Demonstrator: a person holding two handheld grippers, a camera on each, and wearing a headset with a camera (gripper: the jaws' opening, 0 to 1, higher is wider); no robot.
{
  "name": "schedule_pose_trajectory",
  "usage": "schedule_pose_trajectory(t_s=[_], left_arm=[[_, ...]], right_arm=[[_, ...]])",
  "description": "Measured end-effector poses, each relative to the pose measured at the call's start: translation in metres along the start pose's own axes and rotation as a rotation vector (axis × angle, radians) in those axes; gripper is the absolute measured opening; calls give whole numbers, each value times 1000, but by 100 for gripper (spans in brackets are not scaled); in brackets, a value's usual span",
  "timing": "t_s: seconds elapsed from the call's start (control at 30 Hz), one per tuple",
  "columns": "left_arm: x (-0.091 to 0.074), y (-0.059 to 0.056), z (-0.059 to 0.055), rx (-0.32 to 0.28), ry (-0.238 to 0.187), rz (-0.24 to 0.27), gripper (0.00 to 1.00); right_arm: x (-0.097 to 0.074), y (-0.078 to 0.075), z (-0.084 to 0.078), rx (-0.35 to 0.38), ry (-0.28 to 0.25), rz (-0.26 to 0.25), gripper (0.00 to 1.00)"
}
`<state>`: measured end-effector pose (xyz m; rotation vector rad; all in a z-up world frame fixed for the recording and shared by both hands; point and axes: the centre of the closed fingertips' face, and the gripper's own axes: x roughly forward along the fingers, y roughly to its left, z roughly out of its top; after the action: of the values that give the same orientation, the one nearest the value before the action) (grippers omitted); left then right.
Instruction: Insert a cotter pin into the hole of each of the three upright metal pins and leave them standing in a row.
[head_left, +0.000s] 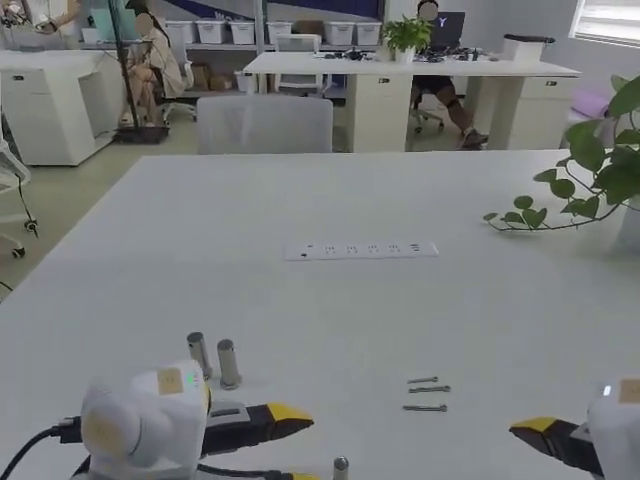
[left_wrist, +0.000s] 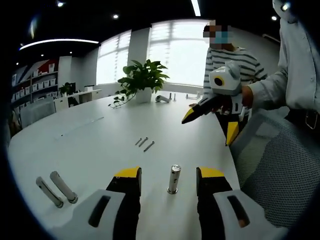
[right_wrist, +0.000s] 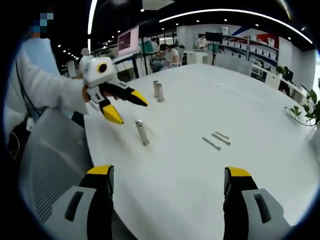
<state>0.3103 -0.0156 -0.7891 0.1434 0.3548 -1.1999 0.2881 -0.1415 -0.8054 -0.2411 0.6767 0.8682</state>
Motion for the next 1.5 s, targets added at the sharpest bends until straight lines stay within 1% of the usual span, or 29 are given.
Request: schedule_pose_trajectory(t_s=[0.1,0.17,0.23,0.3,0.37,0.4,0.43,0.47,0.53,0.67,0.7,0.8,0.87,1.0,1.1,1.27,1.4,1.5], left_arm=[[-10,0,4,-12,-11,15,50],[-16,-1,5,-12,-8,20,51],[-23,-1,5,-25,-3,28,53],[-30,-2,4,-41,4,39,58],[-36,-3,4,-55,0,46,62],[-40,-2,4,-72,1,61,67],[-45,-1,3,-79,1,70,69],[-47,-1,4,-81,0,72,69],[-55,-1,5,-85,-9,96,71],[-70,0,1,-97,8,142,74],[-74,0,-1,-110,11,154,76],[-82,-1,-3,-117,8,180,78],[-87,-2,-5,-128,3,199,81],[-92,-1,-8,-147,-1,222,83],[-95,-1,-9,-155,-5,233,84],[-97,0,-10,-165,-11,247,83],[-100,-1,-12,-172,-10,254,82],[-102,1,-13,-173,-15,268,83]], right_arm=[[1,0,1,-2,-1,6,93],[2,0,1,-5,-1,9,93],[2,0,1,-9,0,12,93],[3,-1,2,-12,0,15,93],[4,-3,1,-13,3,16,93],[4,-3,1,-15,5,18,93],[5,-4,1,-15,5,20,93],[5,-4,1,-16,7,21,93],[6,-5,1,-18,8,23,93],[7,-7,1,-19,11,26,93],[8,-7,0,-17,13,28,93],[9,-9,-2,-10,17,32,92],[10,-11,-4,-10,22,36,92],[11,-15,-7,-16,37,41,92],[13,-22,-7,-25,47,45,90],[17,-44,-5,-23,63,48,85],[20,-57,1,-42,75,46,81],[24,-70,7,-55,83,48,77]])
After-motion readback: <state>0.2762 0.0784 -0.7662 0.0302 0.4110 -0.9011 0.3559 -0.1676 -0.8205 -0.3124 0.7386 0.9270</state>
